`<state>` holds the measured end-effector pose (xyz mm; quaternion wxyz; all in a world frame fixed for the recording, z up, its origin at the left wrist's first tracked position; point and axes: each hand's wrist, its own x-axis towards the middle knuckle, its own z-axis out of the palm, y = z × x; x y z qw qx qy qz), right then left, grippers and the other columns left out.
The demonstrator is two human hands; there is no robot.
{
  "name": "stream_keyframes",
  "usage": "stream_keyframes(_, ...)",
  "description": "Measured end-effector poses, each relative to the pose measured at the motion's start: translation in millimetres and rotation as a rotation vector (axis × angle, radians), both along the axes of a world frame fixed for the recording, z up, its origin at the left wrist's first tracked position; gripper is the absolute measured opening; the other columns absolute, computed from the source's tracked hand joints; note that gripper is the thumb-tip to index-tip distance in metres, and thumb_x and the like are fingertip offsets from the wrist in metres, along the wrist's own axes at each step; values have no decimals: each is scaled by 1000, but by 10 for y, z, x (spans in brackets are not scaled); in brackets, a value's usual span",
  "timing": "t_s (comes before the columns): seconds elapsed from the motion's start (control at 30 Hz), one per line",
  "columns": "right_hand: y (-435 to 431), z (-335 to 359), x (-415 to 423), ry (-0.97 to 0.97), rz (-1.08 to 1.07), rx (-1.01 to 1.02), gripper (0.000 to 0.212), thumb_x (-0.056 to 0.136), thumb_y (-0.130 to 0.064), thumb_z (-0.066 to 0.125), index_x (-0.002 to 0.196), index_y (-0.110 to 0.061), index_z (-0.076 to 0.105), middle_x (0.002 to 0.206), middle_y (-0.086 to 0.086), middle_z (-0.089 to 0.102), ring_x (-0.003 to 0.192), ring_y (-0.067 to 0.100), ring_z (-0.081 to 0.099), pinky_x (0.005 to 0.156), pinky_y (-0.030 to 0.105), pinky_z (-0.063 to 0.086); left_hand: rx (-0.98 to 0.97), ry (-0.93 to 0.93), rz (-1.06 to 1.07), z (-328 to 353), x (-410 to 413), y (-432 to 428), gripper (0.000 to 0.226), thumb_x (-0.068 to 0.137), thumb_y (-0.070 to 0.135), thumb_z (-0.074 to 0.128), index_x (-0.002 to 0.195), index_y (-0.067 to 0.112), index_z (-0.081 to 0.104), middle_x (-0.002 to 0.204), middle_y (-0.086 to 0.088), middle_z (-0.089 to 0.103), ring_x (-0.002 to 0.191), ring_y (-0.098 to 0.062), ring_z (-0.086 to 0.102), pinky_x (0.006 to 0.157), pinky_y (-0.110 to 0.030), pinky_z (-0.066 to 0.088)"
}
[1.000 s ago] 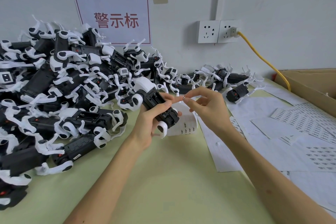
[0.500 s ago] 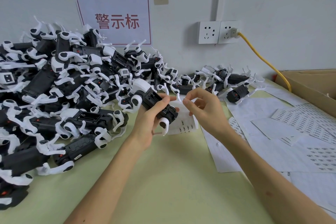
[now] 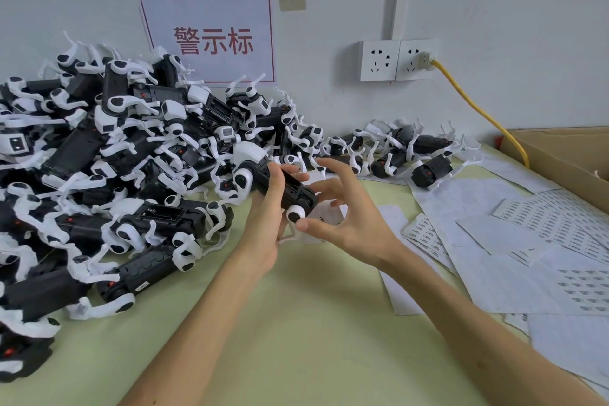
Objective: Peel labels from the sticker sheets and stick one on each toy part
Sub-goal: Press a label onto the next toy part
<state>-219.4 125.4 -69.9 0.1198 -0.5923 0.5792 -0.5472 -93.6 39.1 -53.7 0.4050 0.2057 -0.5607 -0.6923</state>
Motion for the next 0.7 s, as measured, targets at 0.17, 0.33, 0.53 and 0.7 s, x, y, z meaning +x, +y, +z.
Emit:
stream_keyframes(0.17,7,45,0,-212,6,-61,70,78,-33,77,139,-30,42,104,-17,72,101,8,69,91,23,50,-85,-34,-26,-8,4,-54,79,76,87,44,116,24,69,122,0,73,120,-22,66,111,-52,45)
stream_keyframes(0.33,19,163,-110,-612,20,-155,62,76,-29,73,134,-23,50,89,-3,72,91,23,73,79,34,58,-345,-165,-83,-73,-12,-76,49,81,85,45,104,52,73,116,9,75,113,-12,68,100,-34,48)
stream_keyframes(0.53,87,263,-294,-930,167,-142,50,85,-36,62,125,-7,57,92,11,70,91,33,72,81,42,58,-258,-79,-73,-111,-13,-205,17,103,8,52,99,12,68,89,-6,75,78,-20,70,75,-31,55)
stream_keyframes(0.7,116,284,-334,-926,204,-123,45,85,-33,61,122,-9,55,96,13,69,89,30,71,75,33,57,193,85,-439,16,58,-202,54,101,45,43,128,1,60,103,-24,71,86,-33,71,80,-40,61)
